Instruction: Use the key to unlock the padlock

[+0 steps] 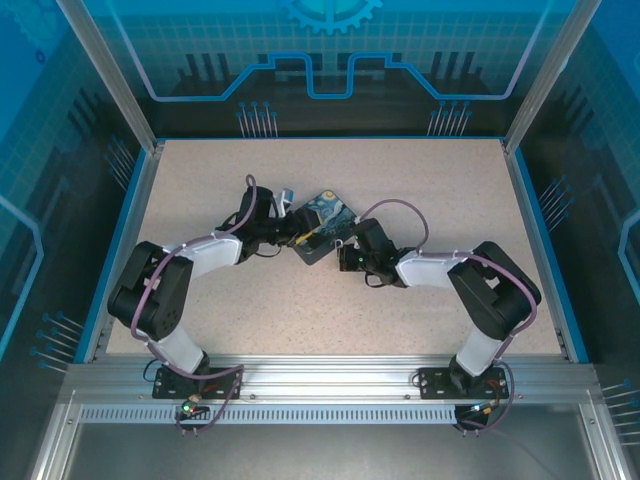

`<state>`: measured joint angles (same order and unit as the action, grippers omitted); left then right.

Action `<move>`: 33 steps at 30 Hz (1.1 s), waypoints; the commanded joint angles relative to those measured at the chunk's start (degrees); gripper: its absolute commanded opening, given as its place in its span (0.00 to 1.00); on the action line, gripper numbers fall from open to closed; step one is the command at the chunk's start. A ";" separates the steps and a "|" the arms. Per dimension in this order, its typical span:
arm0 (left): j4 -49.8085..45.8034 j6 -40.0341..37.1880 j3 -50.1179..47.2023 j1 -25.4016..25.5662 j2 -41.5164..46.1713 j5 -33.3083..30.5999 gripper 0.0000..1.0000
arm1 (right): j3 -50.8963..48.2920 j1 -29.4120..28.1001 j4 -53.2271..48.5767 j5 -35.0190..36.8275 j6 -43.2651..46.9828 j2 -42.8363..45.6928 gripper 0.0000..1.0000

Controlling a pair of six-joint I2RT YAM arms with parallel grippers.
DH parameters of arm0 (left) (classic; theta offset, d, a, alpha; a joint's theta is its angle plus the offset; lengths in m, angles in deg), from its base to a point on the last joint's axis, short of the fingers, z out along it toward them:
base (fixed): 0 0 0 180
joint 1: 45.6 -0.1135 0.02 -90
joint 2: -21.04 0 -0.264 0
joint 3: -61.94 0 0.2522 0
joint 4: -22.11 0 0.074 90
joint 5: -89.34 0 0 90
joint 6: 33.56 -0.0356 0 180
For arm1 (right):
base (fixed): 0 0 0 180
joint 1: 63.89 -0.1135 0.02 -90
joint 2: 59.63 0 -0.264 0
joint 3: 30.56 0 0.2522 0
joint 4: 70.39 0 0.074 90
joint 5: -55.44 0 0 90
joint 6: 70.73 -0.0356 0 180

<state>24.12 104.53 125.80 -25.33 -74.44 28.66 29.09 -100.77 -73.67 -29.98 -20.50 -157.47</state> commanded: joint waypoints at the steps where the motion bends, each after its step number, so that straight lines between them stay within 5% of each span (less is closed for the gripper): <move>1: -2.42 0.37 -1.28 0.38 0.04 -1.46 0.59 | 2.53 -0.47 -5.79 4.58 -1.80 -1.54 0.00; 11: -3.00 0.52 -1.30 1.44 -0.74 -2.10 0.59 | 0.43 1.45 2.90 1.62 -6.51 -1.66 0.00; 33: -2.46 1.12 -2.48 3.84 -3.45 -2.78 0.59 | 6.08 4.75 4.15 5.00 -13.34 -2.00 0.00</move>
<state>25.74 104.64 125.78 -21.79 -75.12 27.44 32.35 -96.99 -71.09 -27.16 -33.24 -159.72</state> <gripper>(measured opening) 0.586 0.048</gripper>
